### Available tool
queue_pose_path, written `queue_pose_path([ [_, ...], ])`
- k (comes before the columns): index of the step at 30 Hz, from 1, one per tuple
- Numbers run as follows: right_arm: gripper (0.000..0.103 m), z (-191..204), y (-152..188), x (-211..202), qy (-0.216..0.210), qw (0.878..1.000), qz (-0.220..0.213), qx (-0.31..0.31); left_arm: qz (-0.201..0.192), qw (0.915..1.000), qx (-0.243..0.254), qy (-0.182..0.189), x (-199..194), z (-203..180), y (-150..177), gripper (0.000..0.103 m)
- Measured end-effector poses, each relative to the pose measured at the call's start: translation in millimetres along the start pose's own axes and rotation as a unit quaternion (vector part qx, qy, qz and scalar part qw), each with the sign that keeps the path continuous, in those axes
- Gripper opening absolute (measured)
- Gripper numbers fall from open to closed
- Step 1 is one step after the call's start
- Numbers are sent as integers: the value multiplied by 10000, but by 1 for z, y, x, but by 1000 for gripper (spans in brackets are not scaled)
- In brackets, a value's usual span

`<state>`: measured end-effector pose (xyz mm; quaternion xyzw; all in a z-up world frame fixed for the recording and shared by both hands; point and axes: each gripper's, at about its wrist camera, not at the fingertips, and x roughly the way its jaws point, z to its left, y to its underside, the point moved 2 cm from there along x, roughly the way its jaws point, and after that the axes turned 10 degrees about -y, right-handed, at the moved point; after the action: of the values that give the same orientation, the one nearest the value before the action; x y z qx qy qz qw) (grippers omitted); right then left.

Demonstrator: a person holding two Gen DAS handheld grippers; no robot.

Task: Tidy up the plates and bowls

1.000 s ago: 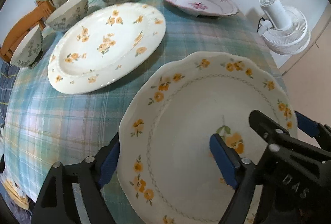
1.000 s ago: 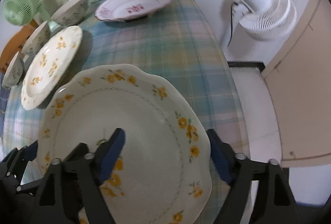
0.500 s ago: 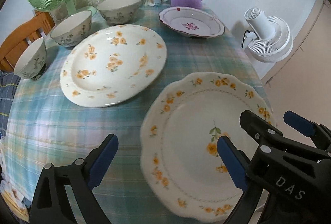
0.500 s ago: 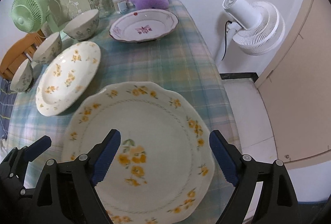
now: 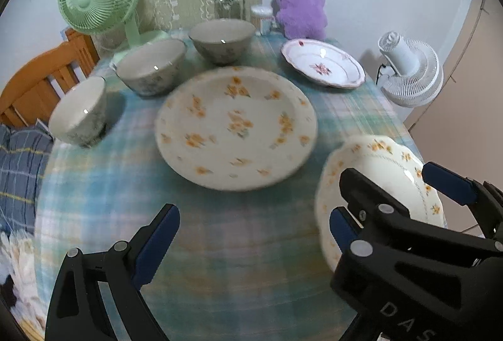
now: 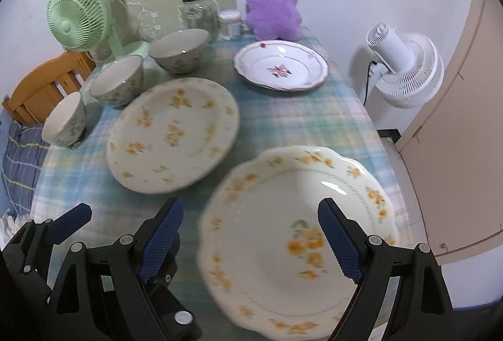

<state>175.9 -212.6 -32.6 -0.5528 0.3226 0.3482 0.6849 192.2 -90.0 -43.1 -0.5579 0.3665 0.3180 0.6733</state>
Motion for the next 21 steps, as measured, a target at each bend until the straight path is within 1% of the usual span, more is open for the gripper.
queue_pose_path([
  [2, 90, 14, -5, -1, 14, 9999, -93, 48, -101, 9999, -3, 9, -1, 13, -5, 97],
  [6, 90, 32, -17, 1, 104, 9995, -270, 153, -185, 9998, -10, -13, 2, 31, -18, 96],
  [11, 90, 46, -36, 13, 171, 9993, -235, 239, -138, 9998, -171, -38, 14, 47, -37, 96],
  [15, 89, 50, -54, 25, 237, 9991, -296, 186, -186, 9995, -241, -95, 28, 51, -53, 96],
  [19, 89, 47, -72, 45, 124, 9993, -284, 185, -94, 9995, -232, -167, 51, 50, -72, 95],
  [21, 89, 43, -82, 59, 58, 9995, -223, 198, -120, 9993, -242, -264, 62, 49, -82, 95],
])
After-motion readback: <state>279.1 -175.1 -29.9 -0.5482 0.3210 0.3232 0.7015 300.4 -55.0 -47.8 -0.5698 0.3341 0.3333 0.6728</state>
